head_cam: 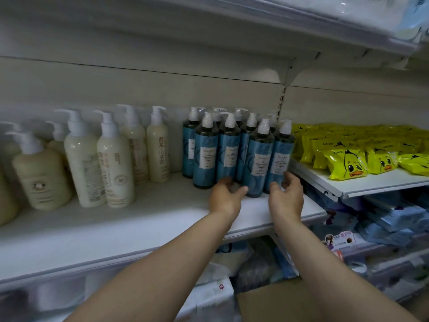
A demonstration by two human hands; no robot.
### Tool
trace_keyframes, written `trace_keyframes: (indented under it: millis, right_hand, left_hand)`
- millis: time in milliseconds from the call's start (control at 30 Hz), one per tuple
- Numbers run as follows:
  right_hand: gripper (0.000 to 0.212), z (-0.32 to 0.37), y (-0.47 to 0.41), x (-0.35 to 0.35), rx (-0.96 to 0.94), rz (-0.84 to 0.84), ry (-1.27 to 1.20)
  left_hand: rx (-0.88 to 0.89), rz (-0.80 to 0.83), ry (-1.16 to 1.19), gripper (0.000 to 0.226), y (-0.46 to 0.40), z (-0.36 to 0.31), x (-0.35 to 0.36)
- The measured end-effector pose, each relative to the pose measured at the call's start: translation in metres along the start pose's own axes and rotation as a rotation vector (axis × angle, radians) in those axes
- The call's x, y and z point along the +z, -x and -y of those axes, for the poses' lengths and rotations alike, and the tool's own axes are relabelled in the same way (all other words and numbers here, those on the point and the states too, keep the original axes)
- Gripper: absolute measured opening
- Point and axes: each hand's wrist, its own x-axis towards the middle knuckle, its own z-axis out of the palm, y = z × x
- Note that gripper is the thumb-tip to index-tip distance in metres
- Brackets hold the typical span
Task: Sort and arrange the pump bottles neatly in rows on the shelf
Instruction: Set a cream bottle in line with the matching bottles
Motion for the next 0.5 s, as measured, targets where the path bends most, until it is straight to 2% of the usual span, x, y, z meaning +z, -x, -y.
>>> trace_keyframes:
  millis: [133, 300, 400, 500]
  right_hand:
    - [0.040, 0.024, 0.025, 0.022, -0.024, 0.051, -0.064]
    - [0.037, 0.050, 0.069, 0.062, -0.031, 0.238, -0.108]
    - [0.038, 0.059, 0.092, 0.082, -0.009, 0.359, -0.135]
    - [0.035, 0.065, 0.105, 0.102, 0.032, 0.433, -0.172]
  left_hand:
    - [0.046, -0.126, 0.063, 0.039, 0.022, -0.011, -0.045]
    - [0.095, -0.310, 0.043, 0.038, 0.038, -0.013, -0.112]
    - [0.115, -0.362, 0.033, 0.037, 0.044, -0.011, -0.142]
    - [0.113, -0.345, 0.027, 0.037, 0.043, -0.004, -0.159]
